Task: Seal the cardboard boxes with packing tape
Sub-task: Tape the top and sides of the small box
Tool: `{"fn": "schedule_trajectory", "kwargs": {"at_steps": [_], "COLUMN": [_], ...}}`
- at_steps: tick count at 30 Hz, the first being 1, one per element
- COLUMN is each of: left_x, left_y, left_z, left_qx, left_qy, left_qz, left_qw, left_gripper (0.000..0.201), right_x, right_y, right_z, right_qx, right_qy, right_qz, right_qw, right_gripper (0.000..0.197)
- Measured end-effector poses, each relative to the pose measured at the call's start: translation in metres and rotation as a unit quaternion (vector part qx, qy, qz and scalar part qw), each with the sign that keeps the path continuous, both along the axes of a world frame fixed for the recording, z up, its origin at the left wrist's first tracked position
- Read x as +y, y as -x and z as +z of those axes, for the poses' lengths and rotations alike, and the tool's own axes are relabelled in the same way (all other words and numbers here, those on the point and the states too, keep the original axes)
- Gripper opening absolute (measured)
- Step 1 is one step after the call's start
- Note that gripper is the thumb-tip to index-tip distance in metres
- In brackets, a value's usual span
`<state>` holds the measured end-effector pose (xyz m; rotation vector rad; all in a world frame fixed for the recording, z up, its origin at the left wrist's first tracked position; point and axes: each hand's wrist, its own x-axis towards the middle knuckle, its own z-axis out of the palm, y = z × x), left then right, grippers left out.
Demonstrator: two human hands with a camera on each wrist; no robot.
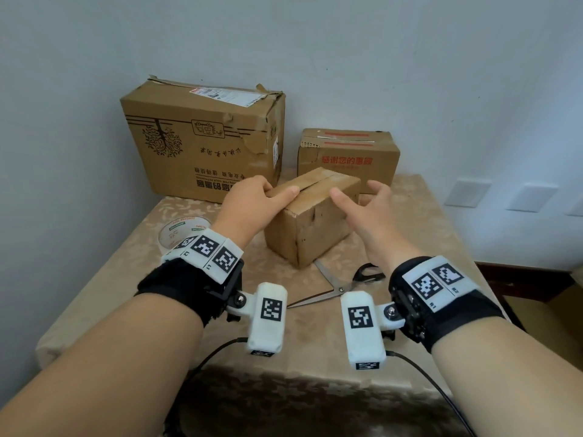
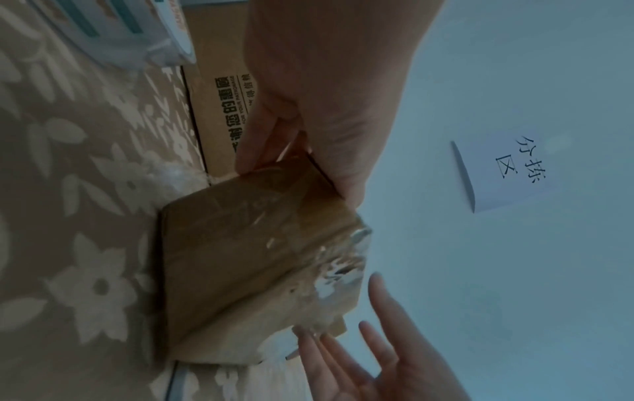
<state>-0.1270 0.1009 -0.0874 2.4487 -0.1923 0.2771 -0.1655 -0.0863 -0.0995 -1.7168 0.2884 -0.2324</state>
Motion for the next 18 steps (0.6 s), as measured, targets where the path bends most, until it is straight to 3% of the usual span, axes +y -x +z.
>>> {"fn": "schedule_trajectory", "kwargs": {"at_steps": [6,10,13,16,18], "left_x": [-0.004,-0.006,-0.007,-0.007,-0.004], "left_y": [0.006,0.012,0.012,0.011,0.013], "left_z": [0.006,0.008,0.009,0.008,0.01], "left_qx": [-0.051,-0.036,-0.005,0.089,0.109], "left_qy": [-0.052,0.047,0.081,0.071,0.036], "left_qz": [0.034,-0.041,-0.068,-0.083,-0.095], "left_qw": [0.997,0.997,0.994,0.99,0.989], "left_gripper": [0.055,0.044,0.036,0.069,0.082], "right_x": [0.019,0.012,0.005,0.004,0.004], "right_y": [0.003,0.01,0.016,0.017,0.018], "right_z": [0.006,0.008,0.009,0.01,0.012], "right_qx": [0.077,0.071,0.031,-0.01,-0.018], "right_qy": [-0.011,-0.025,0.051,0.098,0.093], "right_qz": [0.144,0.193,0.193,0.167,0.162], "right_qw": [0.987,0.978,0.979,0.981,0.982], "right_gripper": [0.1,0.09,0.086,0.066,0.053]}}
